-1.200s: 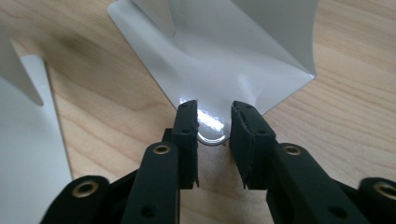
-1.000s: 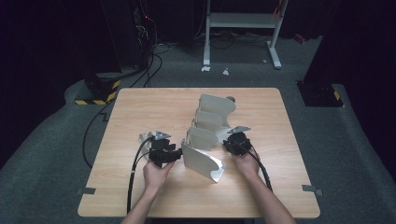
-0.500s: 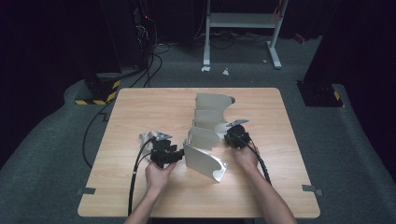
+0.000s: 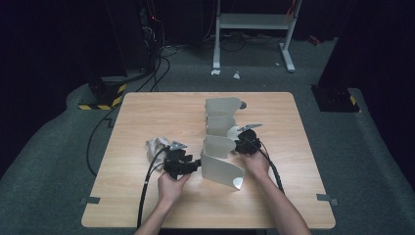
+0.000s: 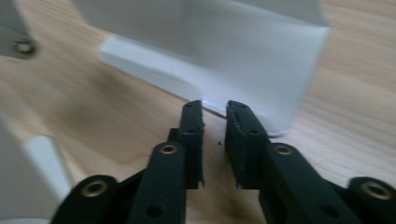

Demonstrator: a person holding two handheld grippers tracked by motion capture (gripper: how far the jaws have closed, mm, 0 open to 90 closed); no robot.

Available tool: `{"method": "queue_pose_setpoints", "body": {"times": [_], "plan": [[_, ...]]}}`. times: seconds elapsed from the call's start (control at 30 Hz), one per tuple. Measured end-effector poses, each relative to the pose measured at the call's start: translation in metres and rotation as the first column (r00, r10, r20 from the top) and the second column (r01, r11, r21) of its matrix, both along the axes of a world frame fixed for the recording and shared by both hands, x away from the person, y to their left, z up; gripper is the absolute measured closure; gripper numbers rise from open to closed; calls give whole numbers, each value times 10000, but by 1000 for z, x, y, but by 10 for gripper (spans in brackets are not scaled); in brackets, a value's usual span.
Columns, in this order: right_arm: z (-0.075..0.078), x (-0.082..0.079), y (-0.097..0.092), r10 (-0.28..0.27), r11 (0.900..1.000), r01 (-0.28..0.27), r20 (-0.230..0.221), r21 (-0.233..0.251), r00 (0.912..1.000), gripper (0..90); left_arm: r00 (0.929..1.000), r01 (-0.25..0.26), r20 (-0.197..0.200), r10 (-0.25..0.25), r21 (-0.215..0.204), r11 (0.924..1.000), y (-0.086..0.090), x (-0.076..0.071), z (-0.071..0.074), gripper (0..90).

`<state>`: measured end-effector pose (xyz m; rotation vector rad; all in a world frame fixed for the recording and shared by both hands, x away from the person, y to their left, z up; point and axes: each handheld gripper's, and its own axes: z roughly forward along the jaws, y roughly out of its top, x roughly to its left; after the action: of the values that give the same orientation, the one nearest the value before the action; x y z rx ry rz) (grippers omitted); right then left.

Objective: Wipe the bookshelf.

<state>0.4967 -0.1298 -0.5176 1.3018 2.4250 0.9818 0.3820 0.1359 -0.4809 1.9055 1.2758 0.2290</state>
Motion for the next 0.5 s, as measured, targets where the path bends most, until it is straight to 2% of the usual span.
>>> {"method": "queue_pose_setpoints", "body": {"times": [0.13, 0.33, 0.5], "plan": [[1, -8, -1, 120, 9999, -119, 18, -71, 9999, 630, 9999, 126, 83, -125, -217, 9997, 5, -3, 0, 435], [-4, -26, -29, -833, 9965, 828, 599, 107, 9947, 585, 9964, -223, 811, 234, -155, 9996, 21, -7, 14, 396], [-9, -39, -39, -1100, 9938, 1111, 1259, -17, 9859, 537, 9923, -413, 1168, 422, -103, 9991, 34, -7, 16, 405]]}}
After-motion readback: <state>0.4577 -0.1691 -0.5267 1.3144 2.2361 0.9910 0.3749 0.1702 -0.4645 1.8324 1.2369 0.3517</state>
